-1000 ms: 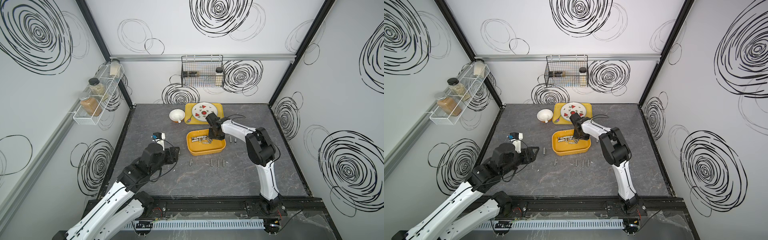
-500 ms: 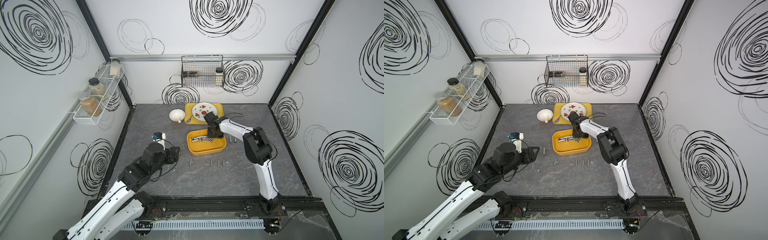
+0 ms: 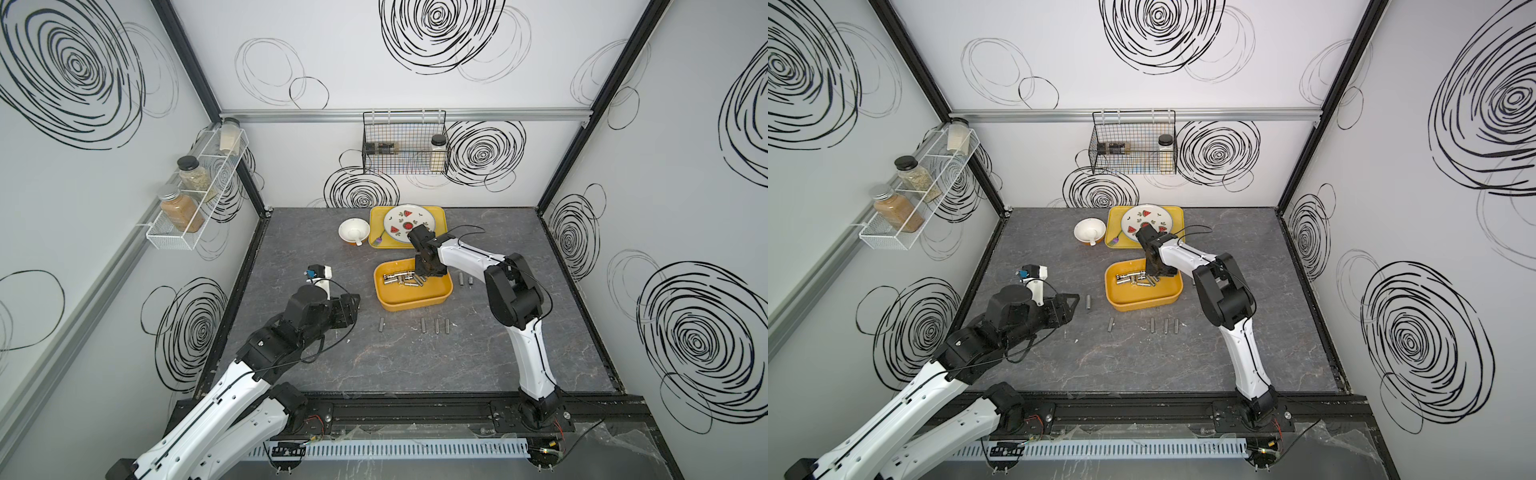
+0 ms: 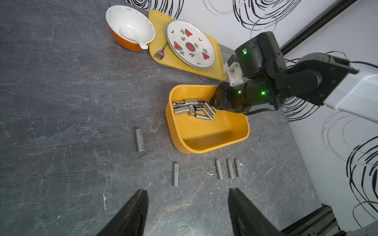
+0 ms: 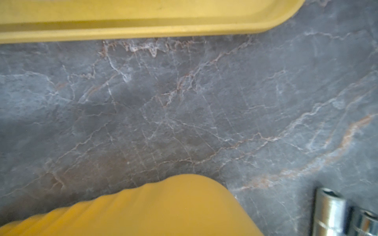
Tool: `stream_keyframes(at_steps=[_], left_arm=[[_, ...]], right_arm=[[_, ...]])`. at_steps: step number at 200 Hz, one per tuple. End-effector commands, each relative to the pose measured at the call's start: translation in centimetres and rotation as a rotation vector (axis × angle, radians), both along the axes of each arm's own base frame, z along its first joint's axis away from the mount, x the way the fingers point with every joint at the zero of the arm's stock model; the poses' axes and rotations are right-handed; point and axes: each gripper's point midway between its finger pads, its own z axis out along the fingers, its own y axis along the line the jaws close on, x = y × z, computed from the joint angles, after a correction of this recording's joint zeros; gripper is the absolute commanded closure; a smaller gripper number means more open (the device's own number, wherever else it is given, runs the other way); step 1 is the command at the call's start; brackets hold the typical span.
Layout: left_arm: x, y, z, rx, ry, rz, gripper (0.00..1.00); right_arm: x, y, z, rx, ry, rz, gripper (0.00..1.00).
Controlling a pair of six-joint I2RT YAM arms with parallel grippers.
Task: Take out the socket from the storage box
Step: Pick up the socket head from the storage box.
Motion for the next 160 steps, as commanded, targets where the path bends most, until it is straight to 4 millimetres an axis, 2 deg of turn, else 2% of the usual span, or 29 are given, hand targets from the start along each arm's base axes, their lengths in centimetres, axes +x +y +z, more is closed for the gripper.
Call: stream_keyframes(at_steps=[1,62,97,160], left_arm=[[0.4,-0.2,0.3,-0.011,-0.019,-0.002,0.3],[0.5,-0.2,0.0,-0.008,-0.011,-0.002,0.31],[0.5,-0.2,0.0,-0.009,-0.008,-0.002,0.31],[0.6,-0.2,-0.1,-0.008,-0.005,-0.001,0.31]], right_arm=[[0.5,0.0,-0.3,-0.018,-0.012,0.015,0.64],[0.7,0.2,0.7,-0.008,-0.034,0.037,0.76],[0.6,0.5,1.9,0.016,-0.048,0.051,0.78],[-0.2,1.0,7.1,0.084,-0.115,0.083,0.79]])
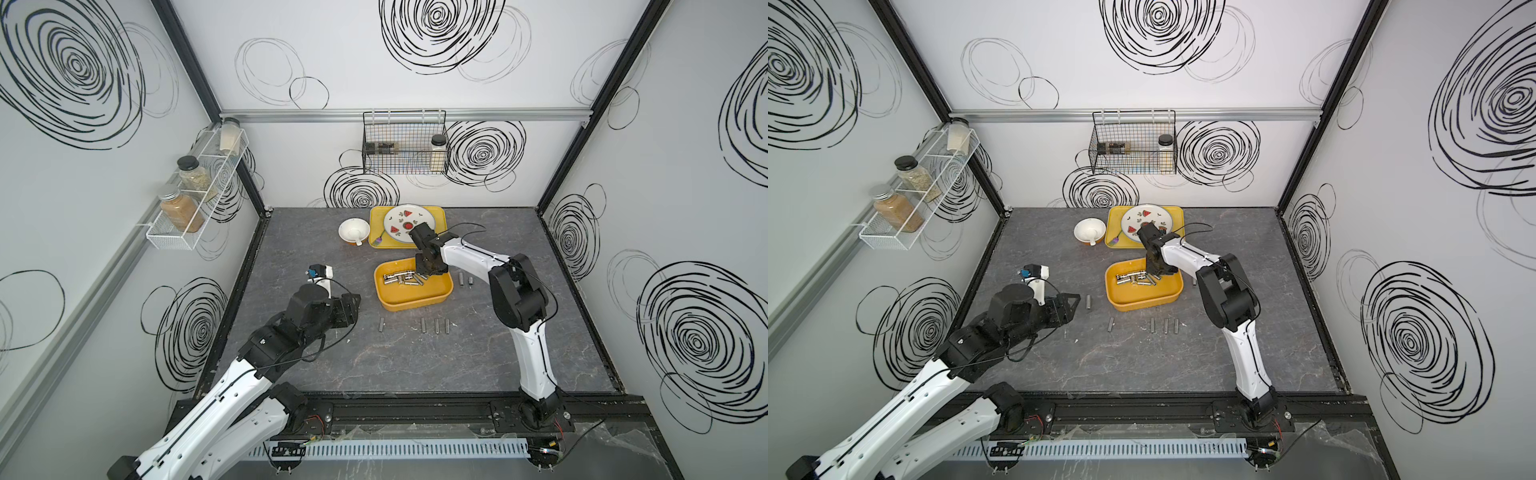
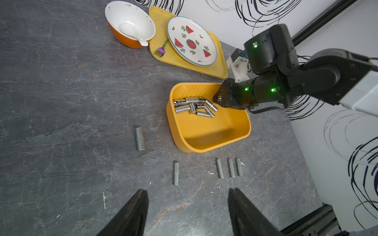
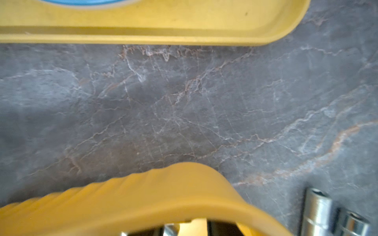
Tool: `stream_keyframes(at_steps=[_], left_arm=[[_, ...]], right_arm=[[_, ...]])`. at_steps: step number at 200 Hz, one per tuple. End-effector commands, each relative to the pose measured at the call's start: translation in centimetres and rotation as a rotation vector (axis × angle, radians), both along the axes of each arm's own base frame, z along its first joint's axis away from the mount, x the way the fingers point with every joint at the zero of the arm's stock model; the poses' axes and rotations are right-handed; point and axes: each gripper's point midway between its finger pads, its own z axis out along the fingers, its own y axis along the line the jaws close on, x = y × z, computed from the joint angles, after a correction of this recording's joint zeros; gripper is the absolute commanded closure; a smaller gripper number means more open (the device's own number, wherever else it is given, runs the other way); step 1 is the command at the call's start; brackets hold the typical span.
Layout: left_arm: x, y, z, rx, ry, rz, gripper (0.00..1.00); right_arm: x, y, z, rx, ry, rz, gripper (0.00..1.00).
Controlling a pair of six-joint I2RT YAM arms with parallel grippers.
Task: Take out the socket from the storage box
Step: Pick up the socket head from the storage box, then place the socket head at the center of the board.
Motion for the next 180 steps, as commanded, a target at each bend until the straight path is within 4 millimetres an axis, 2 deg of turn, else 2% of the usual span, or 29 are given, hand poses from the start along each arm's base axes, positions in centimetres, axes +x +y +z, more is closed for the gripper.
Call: stream_keyframes(at_steps=[1,40,70,99,132,180], left_arm=[[0.4,-0.2,0.2,-0.01,-0.019,-0.001,0.31],[0.4,-0.1,0.1,-0.005,-0.015,0.002,0.31],[0.5,-0.1,0.1,-0.005,-0.016,0.003,0.31],[0.5,-0.2,-0.1,-0.001,-0.009,-0.002,0.31],[0.6,-0.3,-0.2,0.001,-0.004,-0.006,0.31],[0.6,-0.3,-0.4,0.006,0.004,-0.003,0.31]], right_arm=[[0.0,0.6,5.1,0.06,-0.09,0.023,0.79],[-0.3,-0.8,8.7,0.045,-0.161,0.009,0.79],[-0.4,-4.4,10.3,0.03,-0.198,-0.071,0.79],[-1.4,-9.0,8.8,0.046,-0.195,-0.165,0.79],[-2.7,-13.8,5.4,0.02,-0.123,-0.275,0.78],[-4.2,-17.2,1.5,-0.014,-0.06,-0.356,0.79]])
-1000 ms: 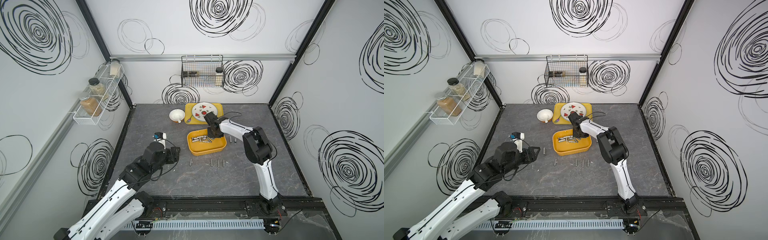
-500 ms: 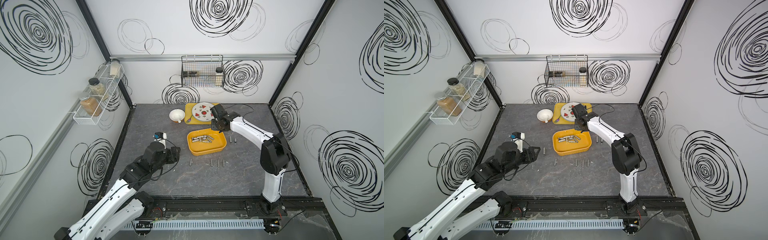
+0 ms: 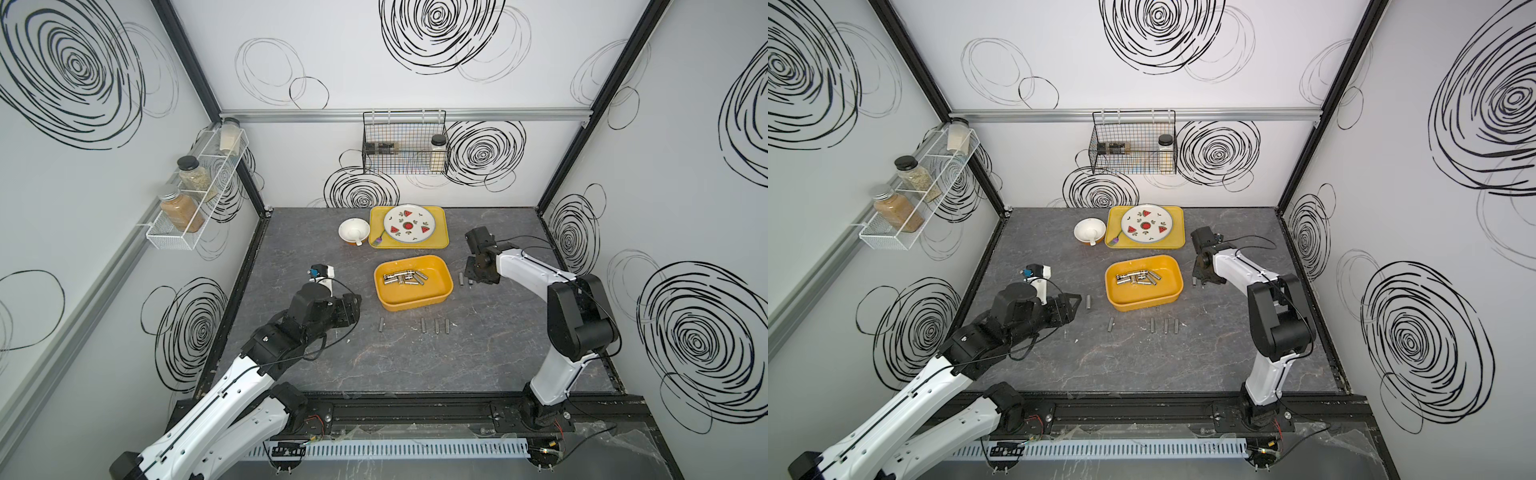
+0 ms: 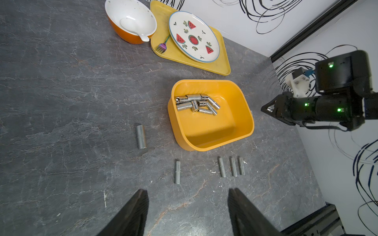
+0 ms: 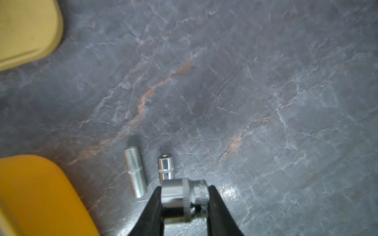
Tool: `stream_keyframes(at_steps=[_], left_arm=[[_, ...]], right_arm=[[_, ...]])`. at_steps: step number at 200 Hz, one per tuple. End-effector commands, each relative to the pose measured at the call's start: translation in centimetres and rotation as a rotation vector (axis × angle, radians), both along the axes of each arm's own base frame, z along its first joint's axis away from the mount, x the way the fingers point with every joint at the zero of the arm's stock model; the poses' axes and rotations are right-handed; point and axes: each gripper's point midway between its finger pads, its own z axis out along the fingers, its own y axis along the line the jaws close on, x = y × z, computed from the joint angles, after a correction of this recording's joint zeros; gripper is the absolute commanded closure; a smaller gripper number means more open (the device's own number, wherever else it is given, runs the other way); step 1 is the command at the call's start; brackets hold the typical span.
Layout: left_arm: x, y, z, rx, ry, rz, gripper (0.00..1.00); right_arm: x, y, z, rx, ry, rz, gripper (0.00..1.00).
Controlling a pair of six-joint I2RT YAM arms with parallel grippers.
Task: Take out the socket from the storage box
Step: Place the socket head at the center of the board.
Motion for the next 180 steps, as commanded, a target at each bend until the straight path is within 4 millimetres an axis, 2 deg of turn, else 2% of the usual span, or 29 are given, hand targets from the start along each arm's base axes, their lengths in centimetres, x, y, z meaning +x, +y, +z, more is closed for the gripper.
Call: stream_keyframes(at_steps=[1,44,180], left_arm=[[0.5,-0.2,0.1,-0.005,-0.016,-0.003,0.31],[0.5,-0.1,0.1,-0.004,-0.014,0.002,0.31],[0.6,-0.1,-0.1,-0.004,-0.009,0.004,0.31]], right_arm=[[0.6,-1.0,-0.4,0.012,-0.032,-0.042,0.78],[0.3,-1.6,-2.5,0.021,0.009,-0.042,0.78],[1.3,-2.4,-4.1,0.042,0.03,-0.037,0.73]])
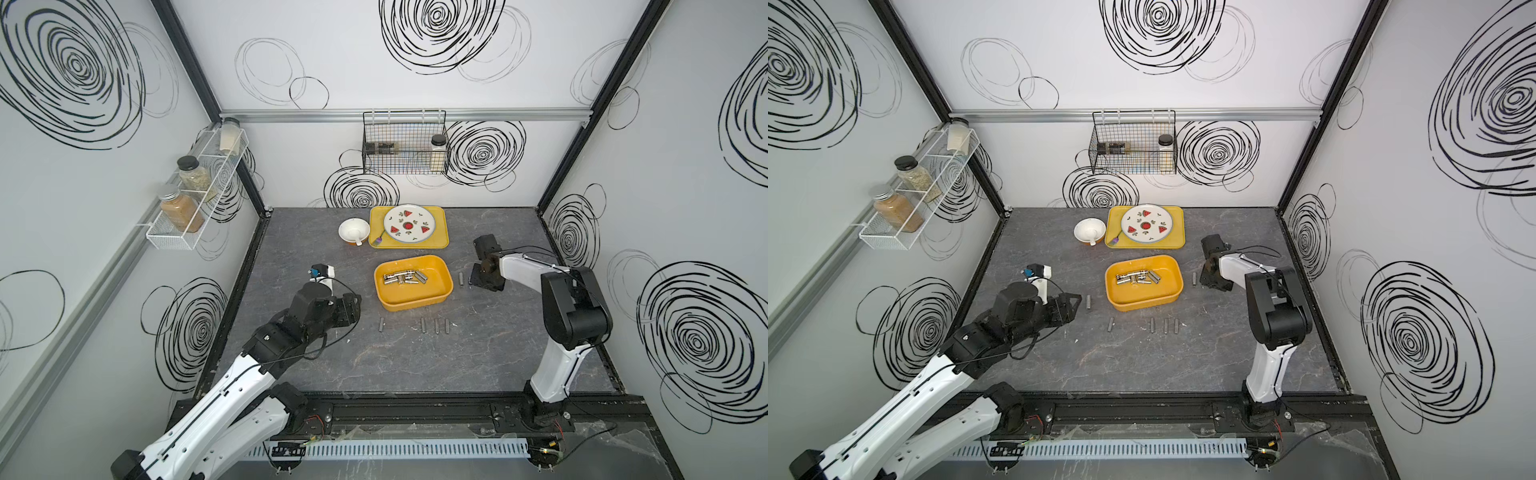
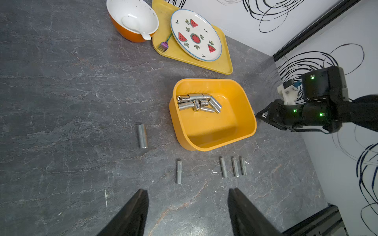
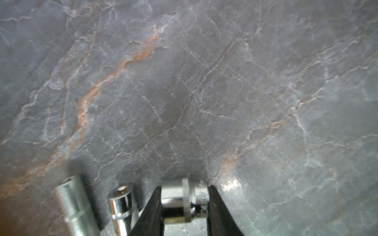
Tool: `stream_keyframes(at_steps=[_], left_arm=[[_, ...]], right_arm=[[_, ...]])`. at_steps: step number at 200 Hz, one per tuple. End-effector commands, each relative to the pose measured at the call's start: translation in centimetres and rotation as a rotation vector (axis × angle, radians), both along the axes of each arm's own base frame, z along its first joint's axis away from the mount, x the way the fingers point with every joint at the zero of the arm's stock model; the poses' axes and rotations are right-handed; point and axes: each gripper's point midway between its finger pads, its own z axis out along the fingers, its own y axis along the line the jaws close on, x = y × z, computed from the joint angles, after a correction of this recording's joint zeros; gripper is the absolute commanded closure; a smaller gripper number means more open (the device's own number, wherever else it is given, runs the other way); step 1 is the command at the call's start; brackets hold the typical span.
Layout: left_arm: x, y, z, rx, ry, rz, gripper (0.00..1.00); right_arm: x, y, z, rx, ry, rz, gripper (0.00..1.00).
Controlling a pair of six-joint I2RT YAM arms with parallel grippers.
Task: Take out the socket from the storage box
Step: Place the socket head at the center of the board.
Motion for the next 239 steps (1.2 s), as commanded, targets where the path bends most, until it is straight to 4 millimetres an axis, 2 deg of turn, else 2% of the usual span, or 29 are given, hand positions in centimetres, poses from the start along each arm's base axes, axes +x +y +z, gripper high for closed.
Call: stream_keyframes(at_steps=[1,90,139,202,239], left_arm=[[0.5,-0.1,0.2,-0.009,-0.018,0.0,0.31],[0.5,-0.2,0.2,-0.012,-0.016,-0.003,0.31],[0.5,-0.1,0.2,-0.01,-0.016,-0.002,0.31],[0.5,-0.1,0.1,-0.006,-0.013,0.001,0.31],[0.6,0.1,0.1,-0.005,-0.017,0.008,0.31]], right_arm=[[0.8,0.0,0.2,0.004,-0.019,0.001,0.72],[0.6,0.0,0.6,0.009,-0.028,0.004,0.61],[0.6,0.0,1.3,0.004,-0.032,0.008,0.59],[0.7,0.3,3.5,0.029,-0.076,0.018,0.58],[0.7,0.4,6.1,0.046,-0.125,0.027,0.58]])
